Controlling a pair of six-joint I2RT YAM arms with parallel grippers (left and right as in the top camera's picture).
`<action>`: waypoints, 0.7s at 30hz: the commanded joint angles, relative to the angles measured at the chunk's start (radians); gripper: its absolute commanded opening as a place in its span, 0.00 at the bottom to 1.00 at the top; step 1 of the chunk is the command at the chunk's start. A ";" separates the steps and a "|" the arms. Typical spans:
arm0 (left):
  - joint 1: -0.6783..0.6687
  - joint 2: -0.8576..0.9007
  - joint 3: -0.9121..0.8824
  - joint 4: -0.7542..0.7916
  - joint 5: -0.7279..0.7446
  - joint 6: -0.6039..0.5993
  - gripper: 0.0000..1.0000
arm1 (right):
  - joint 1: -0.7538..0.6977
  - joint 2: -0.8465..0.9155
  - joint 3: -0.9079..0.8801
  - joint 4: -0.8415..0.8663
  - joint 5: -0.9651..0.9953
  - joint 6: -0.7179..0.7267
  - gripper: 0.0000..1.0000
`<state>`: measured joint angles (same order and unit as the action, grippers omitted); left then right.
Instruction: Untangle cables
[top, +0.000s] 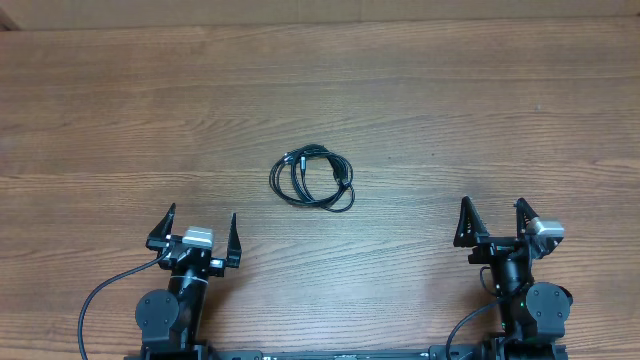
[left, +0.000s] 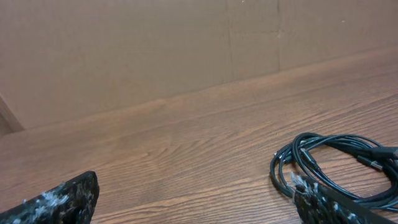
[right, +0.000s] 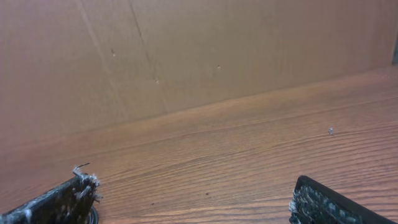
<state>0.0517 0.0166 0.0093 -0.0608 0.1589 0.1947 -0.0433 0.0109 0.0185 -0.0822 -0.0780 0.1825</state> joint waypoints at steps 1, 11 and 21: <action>-0.006 -0.011 -0.004 -0.003 -0.013 0.019 0.99 | 0.005 -0.008 -0.011 0.005 0.010 -0.002 1.00; -0.006 -0.011 -0.004 -0.003 -0.009 0.018 1.00 | 0.005 -0.008 -0.010 0.004 0.123 -0.001 1.00; -0.006 -0.011 -0.002 0.047 0.018 0.007 1.00 | 0.005 -0.008 -0.010 0.001 0.023 -0.001 1.00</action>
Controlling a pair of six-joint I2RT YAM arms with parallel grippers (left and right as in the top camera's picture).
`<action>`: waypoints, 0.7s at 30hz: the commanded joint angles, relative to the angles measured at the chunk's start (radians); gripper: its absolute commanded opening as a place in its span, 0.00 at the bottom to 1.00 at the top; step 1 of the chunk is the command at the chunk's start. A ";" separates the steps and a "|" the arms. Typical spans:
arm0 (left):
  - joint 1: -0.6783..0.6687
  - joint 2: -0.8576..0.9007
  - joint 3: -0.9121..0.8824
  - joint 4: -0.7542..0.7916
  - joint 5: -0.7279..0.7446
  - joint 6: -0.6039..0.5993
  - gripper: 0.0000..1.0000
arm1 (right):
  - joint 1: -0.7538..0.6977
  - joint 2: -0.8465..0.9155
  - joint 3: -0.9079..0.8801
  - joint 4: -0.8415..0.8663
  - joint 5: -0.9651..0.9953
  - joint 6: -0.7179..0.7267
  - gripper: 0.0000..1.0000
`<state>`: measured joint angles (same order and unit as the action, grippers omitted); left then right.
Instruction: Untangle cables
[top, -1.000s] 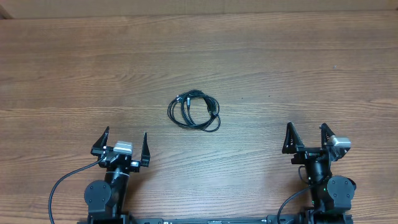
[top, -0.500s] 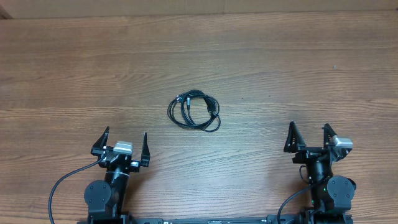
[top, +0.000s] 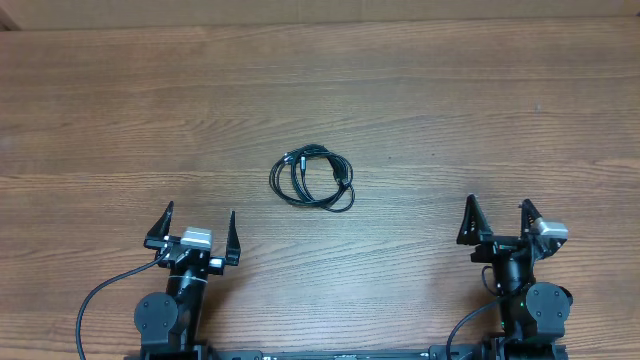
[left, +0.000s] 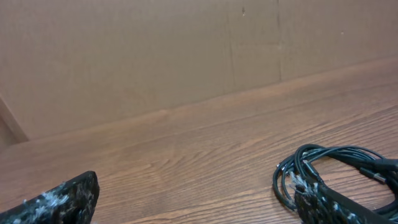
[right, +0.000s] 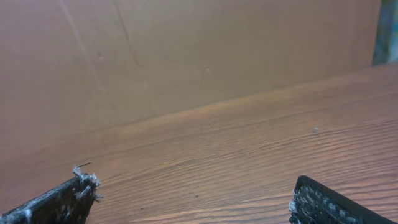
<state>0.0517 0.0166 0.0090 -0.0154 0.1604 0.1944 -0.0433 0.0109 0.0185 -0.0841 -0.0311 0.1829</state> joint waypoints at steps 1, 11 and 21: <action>-0.006 -0.011 0.002 0.000 0.016 0.003 0.99 | 0.005 -0.008 -0.010 0.003 -0.024 -0.001 1.00; -0.006 0.116 0.220 -0.192 0.040 0.000 1.00 | 0.005 0.013 0.172 -0.231 -0.024 -0.002 1.00; -0.007 0.630 0.712 -0.409 0.266 0.000 0.99 | 0.005 0.360 0.584 -0.483 -0.057 0.056 1.00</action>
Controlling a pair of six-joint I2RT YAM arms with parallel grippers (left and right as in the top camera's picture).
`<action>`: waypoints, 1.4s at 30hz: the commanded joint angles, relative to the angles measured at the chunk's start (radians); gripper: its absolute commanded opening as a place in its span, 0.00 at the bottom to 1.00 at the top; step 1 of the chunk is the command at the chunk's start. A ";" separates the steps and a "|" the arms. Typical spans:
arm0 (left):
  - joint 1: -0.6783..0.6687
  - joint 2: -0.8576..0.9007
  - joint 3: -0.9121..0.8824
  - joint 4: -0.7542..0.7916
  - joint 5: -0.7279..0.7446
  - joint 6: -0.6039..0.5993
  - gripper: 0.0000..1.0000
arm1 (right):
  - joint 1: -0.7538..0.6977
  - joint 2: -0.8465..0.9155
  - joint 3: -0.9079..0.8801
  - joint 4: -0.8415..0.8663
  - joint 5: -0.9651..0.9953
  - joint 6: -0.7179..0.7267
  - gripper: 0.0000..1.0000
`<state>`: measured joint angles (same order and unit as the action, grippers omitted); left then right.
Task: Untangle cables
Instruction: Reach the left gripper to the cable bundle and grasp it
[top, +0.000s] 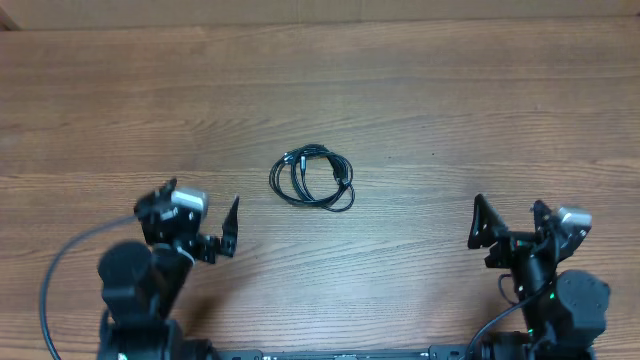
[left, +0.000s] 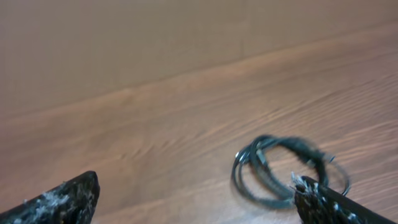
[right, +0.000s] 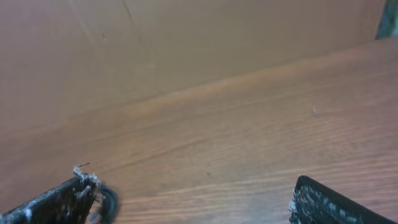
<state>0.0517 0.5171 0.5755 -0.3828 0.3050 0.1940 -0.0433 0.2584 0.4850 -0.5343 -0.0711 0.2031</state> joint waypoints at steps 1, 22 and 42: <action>-0.007 0.204 0.216 -0.075 0.178 0.000 1.00 | 0.005 0.163 0.166 -0.070 -0.024 0.036 1.00; -0.198 1.072 0.680 -0.335 0.282 -0.079 0.92 | 0.005 1.021 0.713 -0.466 -0.276 0.036 0.88; -0.360 1.432 0.680 -0.180 -0.324 -0.429 0.65 | 0.005 1.068 0.713 -0.467 -0.275 0.059 0.80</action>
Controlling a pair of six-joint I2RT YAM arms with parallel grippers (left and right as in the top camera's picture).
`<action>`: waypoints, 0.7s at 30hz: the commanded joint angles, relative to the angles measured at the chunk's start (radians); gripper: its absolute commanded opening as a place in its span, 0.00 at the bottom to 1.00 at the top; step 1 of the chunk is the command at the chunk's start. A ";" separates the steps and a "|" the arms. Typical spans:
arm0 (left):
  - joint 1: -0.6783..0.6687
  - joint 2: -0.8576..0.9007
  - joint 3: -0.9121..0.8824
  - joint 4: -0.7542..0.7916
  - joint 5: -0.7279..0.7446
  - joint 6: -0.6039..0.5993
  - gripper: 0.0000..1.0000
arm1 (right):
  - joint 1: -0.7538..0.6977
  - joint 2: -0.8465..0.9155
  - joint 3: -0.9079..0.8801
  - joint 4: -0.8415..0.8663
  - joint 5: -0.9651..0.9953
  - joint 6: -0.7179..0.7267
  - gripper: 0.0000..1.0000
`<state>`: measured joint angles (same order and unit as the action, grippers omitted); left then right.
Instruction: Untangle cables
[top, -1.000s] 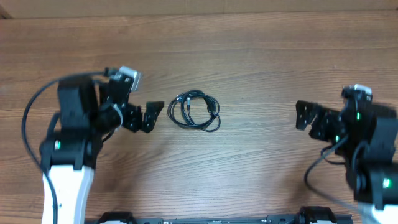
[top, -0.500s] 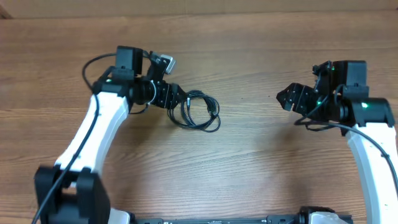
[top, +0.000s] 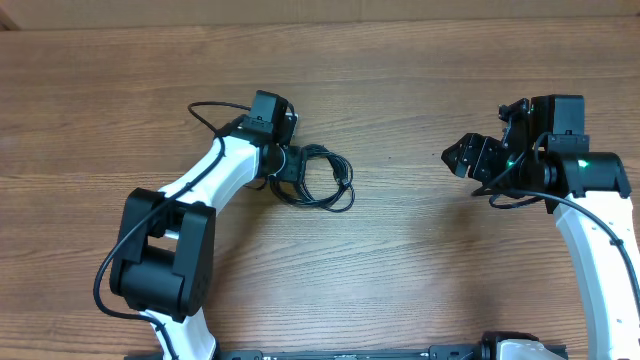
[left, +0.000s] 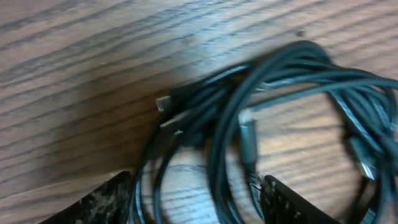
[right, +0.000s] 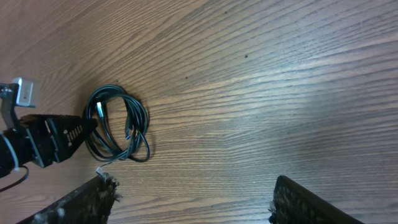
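A black cable bundle (top: 320, 180) lies coiled in loops on the wooden table, its plug ends tucked in among the loops. My left gripper (top: 287, 168) is down at the coil's left edge. In the left wrist view it (left: 196, 205) is open, with several loops of the bundle (left: 273, 106) running between its fingers. My right gripper (top: 458, 158) hangs open well to the right of the coil, holding nothing. From the right wrist view the bundle (right: 118, 121) lies far off, beyond the open gripper (right: 196, 199).
The wooden table (top: 420, 280) carries nothing but the cables. A cardboard wall runs along its far edge (top: 320, 10). The left arm's own black cable (top: 205, 108) loops above the table by its wrist.
My left arm has gone from the front edge out to the coil, its open fingers now astride the left loops. The right arm has risen and moved forward, now looking down on the table.
Both arms first sat at the front edge with open grippers, the coil untouched mid-table. A moment later nothing had changed. Then both arms had shifted slightly outward. Now the left gripper is at the coil and the right is raised; the coil lies where it was.
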<state>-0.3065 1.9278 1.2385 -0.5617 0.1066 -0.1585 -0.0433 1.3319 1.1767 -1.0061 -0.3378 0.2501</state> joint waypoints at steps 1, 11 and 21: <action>-0.002 0.022 0.018 -0.002 -0.139 -0.085 0.65 | 0.005 -0.005 0.022 0.005 -0.009 0.012 0.80; -0.018 0.085 0.016 0.019 -0.114 -0.093 0.54 | 0.005 -0.005 0.022 0.005 -0.009 0.012 0.80; -0.022 0.092 0.043 -0.044 -0.077 -0.111 0.04 | 0.005 -0.008 0.022 0.021 -0.070 0.053 0.63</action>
<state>-0.3260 1.9949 1.2781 -0.5720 -0.0273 -0.2413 -0.0433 1.3319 1.1763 -1.0042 -0.3519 0.2630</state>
